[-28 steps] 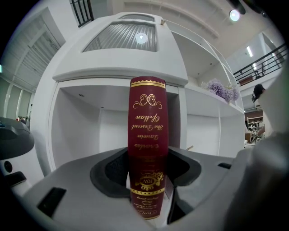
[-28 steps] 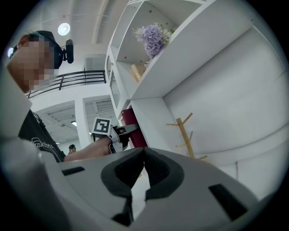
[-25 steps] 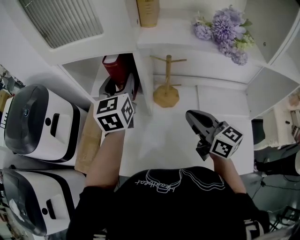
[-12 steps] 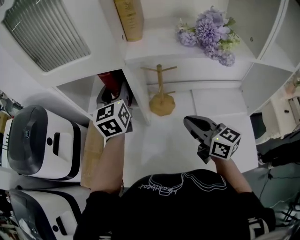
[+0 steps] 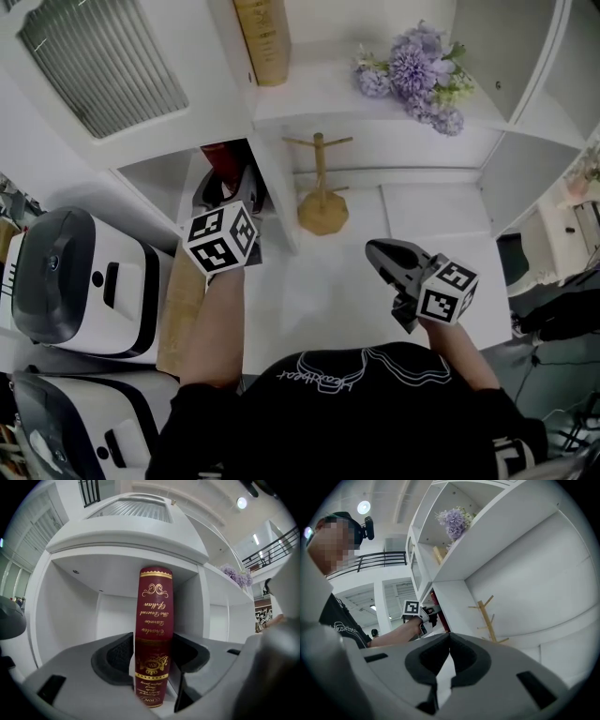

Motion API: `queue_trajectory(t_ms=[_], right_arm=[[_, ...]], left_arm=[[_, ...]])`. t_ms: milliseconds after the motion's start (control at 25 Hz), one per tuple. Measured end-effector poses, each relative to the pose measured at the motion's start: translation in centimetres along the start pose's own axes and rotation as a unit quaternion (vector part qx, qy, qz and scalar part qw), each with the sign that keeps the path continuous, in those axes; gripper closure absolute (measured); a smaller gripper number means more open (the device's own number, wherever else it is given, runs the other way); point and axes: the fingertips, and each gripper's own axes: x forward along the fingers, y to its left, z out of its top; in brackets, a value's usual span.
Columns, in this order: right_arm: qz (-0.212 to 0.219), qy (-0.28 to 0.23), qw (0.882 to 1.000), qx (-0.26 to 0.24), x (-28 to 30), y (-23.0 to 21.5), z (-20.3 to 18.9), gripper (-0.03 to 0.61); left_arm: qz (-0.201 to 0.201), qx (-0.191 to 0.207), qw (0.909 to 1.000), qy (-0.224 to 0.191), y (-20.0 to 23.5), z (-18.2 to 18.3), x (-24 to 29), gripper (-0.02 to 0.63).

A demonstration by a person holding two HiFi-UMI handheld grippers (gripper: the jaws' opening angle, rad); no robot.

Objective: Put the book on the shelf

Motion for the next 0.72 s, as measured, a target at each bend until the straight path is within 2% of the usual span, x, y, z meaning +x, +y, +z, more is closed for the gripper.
queue_trajectory(t_ms=[120, 240, 320, 400, 480, 600, 720], right_arm=[[0.008, 0.001, 1.000, -0.004, -0.5, 0.6, 0.1, 0.572], [0.017, 0.000, 1.000, -0.010, -1.1, 1.3, 0.2, 0.572], [0.024, -0.002, 1.000, -0.014, -1.6, 1.9, 0.3, 0.572], [0.031, -0.005, 0.999, -0.017, -2.1, 2.7, 0.5, 0.572], [0.040, -0.012, 0.999, -0.020, -2.5, 3.5, 1.0, 0.572], [0.054, -0.021, 0.998, -0.027, -3.3, 4.7, 1.8, 0.572], [0.071, -0.027, 0.997, -0.027, -4.0, 5.8, 2.1, 0.572]], left_arm=[[0.015, 0.002, 0.9997, -0.019, 0.0, 0.7, -1.5, 0.367], [0.019, 0.011, 0.9992, -0.034, -0.9, 1.3, -3.8, 0.365], [0.016, 0.009, 0.9993, -0.031, -1.7, 1.2, -5.6, 0.365], [0.006, -0.001, 0.9999, -0.010, -2.9, 0.3, -7.5, 0.367], [-0.019, -0.015, 0.9996, 0.016, -4.7, -0.9, -9.3, 0.368], [-0.082, -0.038, 0.9957, 0.023, -8.6, -1.7, -12.2, 0.369], [-0.161, -0.063, 0.9845, 0.030, -12.4, -2.0, -15.1, 0.376]])
